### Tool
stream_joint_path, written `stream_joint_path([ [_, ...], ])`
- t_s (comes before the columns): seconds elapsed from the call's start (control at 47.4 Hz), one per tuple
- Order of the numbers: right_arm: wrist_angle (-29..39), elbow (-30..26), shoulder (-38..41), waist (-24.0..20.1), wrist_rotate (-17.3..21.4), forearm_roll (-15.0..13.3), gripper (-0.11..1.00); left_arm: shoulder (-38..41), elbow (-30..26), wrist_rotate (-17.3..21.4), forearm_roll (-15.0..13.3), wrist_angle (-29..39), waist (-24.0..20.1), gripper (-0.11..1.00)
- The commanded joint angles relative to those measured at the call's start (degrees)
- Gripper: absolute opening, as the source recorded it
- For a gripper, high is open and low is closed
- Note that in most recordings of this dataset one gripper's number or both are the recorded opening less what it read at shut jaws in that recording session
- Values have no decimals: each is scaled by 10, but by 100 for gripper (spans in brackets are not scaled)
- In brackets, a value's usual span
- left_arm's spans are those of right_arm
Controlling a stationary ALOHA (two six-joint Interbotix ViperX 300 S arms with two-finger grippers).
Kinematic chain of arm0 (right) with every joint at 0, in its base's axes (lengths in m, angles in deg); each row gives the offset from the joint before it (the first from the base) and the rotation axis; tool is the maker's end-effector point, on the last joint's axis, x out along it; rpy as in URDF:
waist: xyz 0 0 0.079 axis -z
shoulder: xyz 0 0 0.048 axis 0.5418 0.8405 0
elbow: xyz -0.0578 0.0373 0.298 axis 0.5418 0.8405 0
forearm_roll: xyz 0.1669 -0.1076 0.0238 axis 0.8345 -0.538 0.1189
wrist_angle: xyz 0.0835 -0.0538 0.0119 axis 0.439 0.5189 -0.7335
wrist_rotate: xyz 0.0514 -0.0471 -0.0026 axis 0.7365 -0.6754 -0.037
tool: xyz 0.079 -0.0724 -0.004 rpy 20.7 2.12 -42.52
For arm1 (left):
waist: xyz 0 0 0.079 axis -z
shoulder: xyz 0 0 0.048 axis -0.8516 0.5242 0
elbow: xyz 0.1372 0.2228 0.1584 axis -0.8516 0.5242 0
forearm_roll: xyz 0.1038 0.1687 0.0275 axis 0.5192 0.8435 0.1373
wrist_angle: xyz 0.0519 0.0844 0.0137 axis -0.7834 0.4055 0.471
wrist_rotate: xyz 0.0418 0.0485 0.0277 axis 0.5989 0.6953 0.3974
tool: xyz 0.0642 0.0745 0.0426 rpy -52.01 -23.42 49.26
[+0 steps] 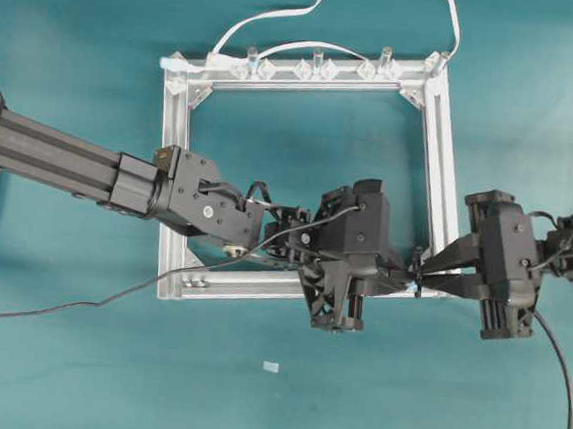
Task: Insert the wire through the string loop located on the right side.
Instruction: 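Open the right gripper and pull the plug leftward with the left gripper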
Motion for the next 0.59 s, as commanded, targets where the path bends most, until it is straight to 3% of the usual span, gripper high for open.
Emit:
stream_joint_path([
  [0.0, -4, -3, -4, 2, 2, -2, 13, -18, -10, -4, 2, -3, 3, 21],
  [0.063, -7, -3, -3, 2, 2, -2, 19, -18, -10, -4, 2, -1, 4, 21],
  [0.232, -25, 4, -4, 2, 1, -2, 68, -20, -10, -4, 2, 5, 4, 21],
  [0.338, -28, 8, -4, 2, 1, -2, 92, -21, -10, -4, 2, 6, 4, 21],
  [0.57, -28, 11, -4, 2, 1, -1, 94, -21, -9, -4, 2, 8, 4, 21],
])
